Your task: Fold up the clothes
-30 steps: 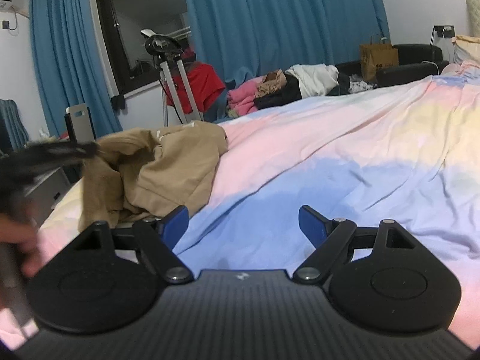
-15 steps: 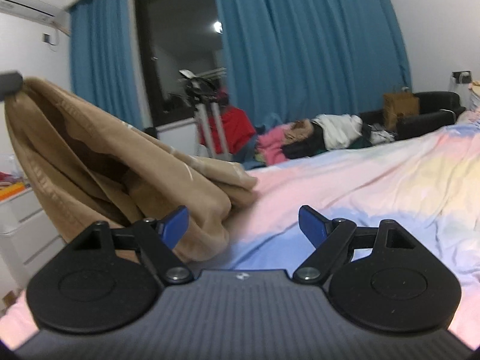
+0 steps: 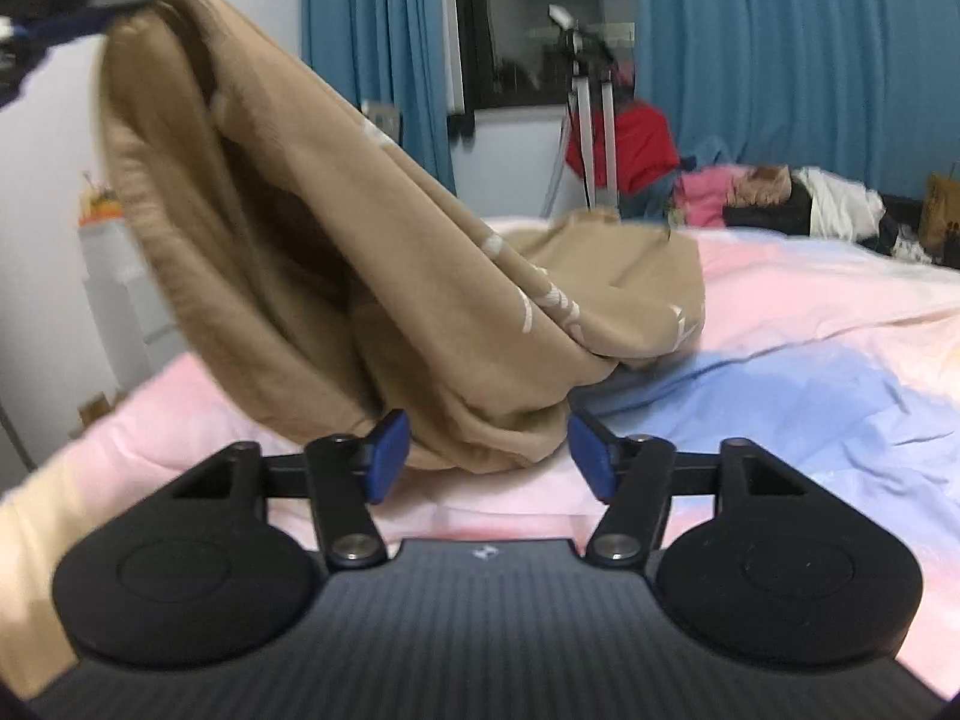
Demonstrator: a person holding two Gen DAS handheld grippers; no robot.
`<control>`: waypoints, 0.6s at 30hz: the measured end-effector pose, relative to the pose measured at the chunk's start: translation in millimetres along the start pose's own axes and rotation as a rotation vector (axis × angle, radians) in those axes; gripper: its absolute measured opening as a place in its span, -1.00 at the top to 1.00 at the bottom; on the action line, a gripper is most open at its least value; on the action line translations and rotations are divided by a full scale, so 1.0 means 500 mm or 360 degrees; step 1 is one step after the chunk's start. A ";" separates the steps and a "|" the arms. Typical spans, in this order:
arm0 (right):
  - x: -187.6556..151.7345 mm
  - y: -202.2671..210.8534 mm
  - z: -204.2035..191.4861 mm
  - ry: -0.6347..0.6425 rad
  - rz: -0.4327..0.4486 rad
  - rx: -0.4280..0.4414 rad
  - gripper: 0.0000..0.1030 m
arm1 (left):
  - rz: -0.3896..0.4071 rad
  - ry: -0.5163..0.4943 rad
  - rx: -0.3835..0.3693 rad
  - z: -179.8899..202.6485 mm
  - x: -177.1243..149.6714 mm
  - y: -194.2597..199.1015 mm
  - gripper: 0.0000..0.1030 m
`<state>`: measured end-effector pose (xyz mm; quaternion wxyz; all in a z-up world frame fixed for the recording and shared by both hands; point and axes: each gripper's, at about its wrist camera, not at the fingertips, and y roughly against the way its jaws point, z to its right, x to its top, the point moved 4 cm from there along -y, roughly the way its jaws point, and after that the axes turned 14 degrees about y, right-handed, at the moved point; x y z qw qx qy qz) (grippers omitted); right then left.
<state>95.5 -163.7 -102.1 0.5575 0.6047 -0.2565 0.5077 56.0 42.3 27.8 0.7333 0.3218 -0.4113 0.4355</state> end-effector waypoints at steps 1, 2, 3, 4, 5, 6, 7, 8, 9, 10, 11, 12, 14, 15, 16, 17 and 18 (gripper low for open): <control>-0.002 -0.019 -0.001 0.0015 -0.0029 0.0010 -0.18 | -0.0012 0.0006 0.0015 -0.013 -0.002 -0.009 0.91; -0.003 -0.039 -0.003 0.0030 -0.0058 0.0020 -0.18 | -0.0023 0.0011 0.0029 -0.026 -0.004 -0.018 0.91; -0.005 -0.058 -0.004 0.0045 -0.0088 0.0031 -0.18 | -0.0035 0.0017 0.0044 -0.039 -0.006 -0.027 0.91; -0.008 -0.077 -0.006 0.0059 -0.0115 0.0056 -0.15 | -0.0047 0.0023 0.0058 -0.052 -0.009 -0.035 0.91; -0.013 -0.090 -0.007 0.0060 -0.0141 0.0086 -0.05 | -0.0059 0.0028 0.0073 -0.066 -0.011 -0.044 0.91; -0.019 -0.100 -0.008 0.0053 -0.0167 0.0112 0.24 | -0.0070 0.0034 0.0087 -0.079 -0.013 -0.053 0.91; -0.023 -0.108 -0.006 0.0043 -0.0202 0.0128 0.44 | -0.0082 0.0039 0.0102 -0.092 -0.015 -0.062 0.91; -0.026 -0.111 -0.002 0.0028 -0.0234 0.0132 0.52 | -0.0089 0.0038 0.0122 -0.102 -0.019 -0.070 0.91; -0.025 -0.110 0.004 0.0010 -0.0250 0.0132 0.67 | -0.0094 0.0034 0.0144 -0.111 -0.023 -0.077 0.91; -0.023 -0.106 0.011 -0.0009 -0.0258 0.0134 0.73 | -0.0102 0.0031 0.0162 -0.117 -0.026 -0.085 0.91; -0.018 -0.099 0.018 -0.0030 -0.0260 0.0131 0.76 | -0.0111 0.0025 0.0182 -0.123 -0.028 -0.091 0.91; -0.012 -0.089 0.025 -0.0051 -0.0256 0.0125 0.79 | -0.0120 0.0014 0.0201 -0.126 -0.033 -0.095 0.91; 0.002 -0.057 0.041 -0.0059 -0.0227 0.0091 0.80 | -0.0147 0.0011 0.0230 -0.130 -0.041 -0.106 0.91; 0.010 -0.043 0.049 -0.0060 -0.0209 0.0070 0.81 | -0.0166 0.0023 0.0238 -0.135 -0.046 -0.108 0.91; 0.016 -0.026 0.059 -0.0070 -0.0196 0.0051 0.83 | -0.0187 0.0041 0.0241 -0.136 -0.049 -0.111 0.91; 0.018 -0.006 0.073 -0.0086 -0.0187 0.0034 0.85 | -0.0206 0.0051 0.0241 -0.136 -0.052 -0.113 0.91; 0.020 0.013 0.083 -0.0100 -0.0180 0.0008 0.85 | -0.0220 0.0044 0.0237 -0.134 -0.056 -0.114 0.91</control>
